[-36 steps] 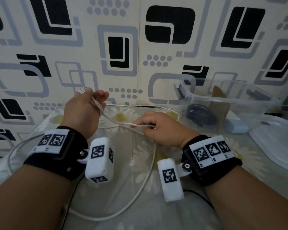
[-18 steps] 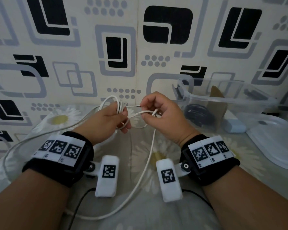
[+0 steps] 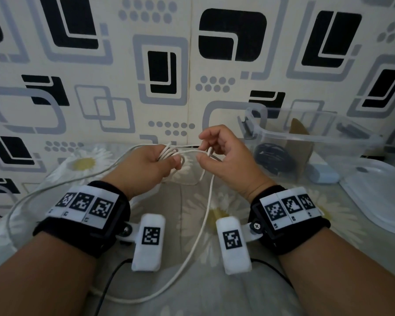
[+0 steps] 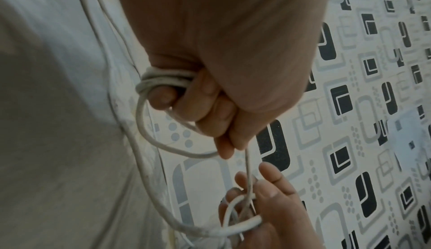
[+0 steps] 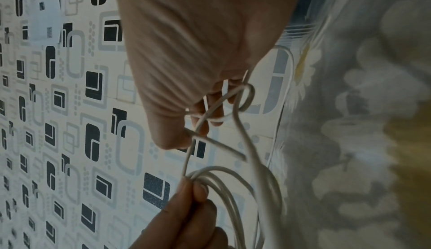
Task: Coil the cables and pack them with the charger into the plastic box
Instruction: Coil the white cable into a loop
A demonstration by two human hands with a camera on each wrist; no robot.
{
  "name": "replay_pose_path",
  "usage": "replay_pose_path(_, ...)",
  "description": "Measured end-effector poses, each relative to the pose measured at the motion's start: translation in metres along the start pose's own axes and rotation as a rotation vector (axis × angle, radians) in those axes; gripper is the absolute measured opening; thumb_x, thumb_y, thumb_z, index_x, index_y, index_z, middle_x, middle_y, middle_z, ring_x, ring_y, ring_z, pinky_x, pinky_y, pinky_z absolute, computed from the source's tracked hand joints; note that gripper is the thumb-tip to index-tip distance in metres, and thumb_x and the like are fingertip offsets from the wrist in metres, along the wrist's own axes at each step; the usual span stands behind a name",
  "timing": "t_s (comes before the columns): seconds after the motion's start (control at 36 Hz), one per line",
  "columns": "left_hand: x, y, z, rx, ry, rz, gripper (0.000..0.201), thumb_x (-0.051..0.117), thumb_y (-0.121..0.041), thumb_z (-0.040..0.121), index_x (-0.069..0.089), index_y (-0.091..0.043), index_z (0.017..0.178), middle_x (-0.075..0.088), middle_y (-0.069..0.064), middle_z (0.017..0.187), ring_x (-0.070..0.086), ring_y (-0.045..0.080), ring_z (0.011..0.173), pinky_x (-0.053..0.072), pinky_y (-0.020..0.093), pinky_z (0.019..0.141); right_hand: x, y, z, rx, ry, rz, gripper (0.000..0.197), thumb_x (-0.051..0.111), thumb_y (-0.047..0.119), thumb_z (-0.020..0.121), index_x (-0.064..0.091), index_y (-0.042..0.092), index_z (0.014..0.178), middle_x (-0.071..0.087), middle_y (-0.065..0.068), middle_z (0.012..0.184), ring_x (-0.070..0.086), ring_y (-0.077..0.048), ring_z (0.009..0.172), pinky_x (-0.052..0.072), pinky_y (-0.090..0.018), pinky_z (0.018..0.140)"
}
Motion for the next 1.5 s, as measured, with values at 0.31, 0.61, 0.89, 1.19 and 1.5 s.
replay_pose_path(0.31,-0.013,0.005,0.002,-0.101,-0.233,-0.323,0.029,0.051,-0.021,0.099,0.061,-0.013,0.074,0.04,-0.012,0.047,0.031,0.008,0.045,0.028,0.02,0.047,-0.016,-0.007,0.003,0.068,-0.221,-0.194,0.014,0.068,0.013,0.081,0.054,0.013,0.081,0.054,-0.003,0.089,0.048,-0.005,0.073,0.038,-0.009,0.067)
replay_pose_path(0.61,-0.031,0.01,0.0,-0.134,-0.503,-0.519,0.028,0.052,-0.024,0.099,0.062,-0.015,0.075,0.041,-0.011,0.048,0.032,0.009,0.046,0.029,0.022,0.048,-0.013,-0.019,0.004,0.271,-0.187,-0.051,0.008,0.052,0.007,0.095,0.054,0.012,0.088,0.068,-0.007,0.072,0.066,-0.019,0.062,0.055,-0.034,0.067)
replay_pose_path(0.89,-0.04,0.017,-0.002,-0.161,-0.628,-0.639,0.027,0.049,-0.022,0.1,0.058,-0.016,0.074,0.037,-0.011,0.046,0.03,0.007,0.042,0.028,0.024,0.048,-0.01,-0.017,0.006,0.3,-0.16,0.017,0.017,0.052,0.014,0.098,0.066,0.021,0.092,0.063,0.015,0.072,0.049,-0.001,0.055,0.042,-0.019,0.057)
replay_pose_path(1.19,-0.022,0.012,0.006,-0.141,-0.306,-0.606,0.03,0.045,-0.022,0.102,0.054,-0.012,0.075,0.033,-0.01,0.046,0.026,0.007,0.04,0.026,0.019,0.042,-0.013,-0.02,0.002,0.263,-0.055,-0.287,0.04,0.041,0.021,0.101,0.045,0.04,0.136,0.053,0.009,0.098,0.051,-0.003,0.074,0.047,-0.025,0.074)
replay_pose_path(1.5,-0.006,0.001,0.001,-0.187,-0.039,-0.61,0.034,0.04,-0.018,0.1,0.039,-0.014,0.066,0.021,-0.003,0.053,0.017,0.01,0.041,0.015,0.026,0.047,0.002,-0.005,0.002,0.04,0.081,-0.325,0.04,0.056,0.061,0.083,0.065,0.035,0.112,0.061,0.015,0.116,0.052,-0.009,0.117,0.034,-0.047,0.108)
Point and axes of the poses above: each hand's wrist, its own z-axis towards the middle knuckle, its own x-axis out of the palm, y = z × x, the point moved 5 cm from there along z, towards the middle knuckle
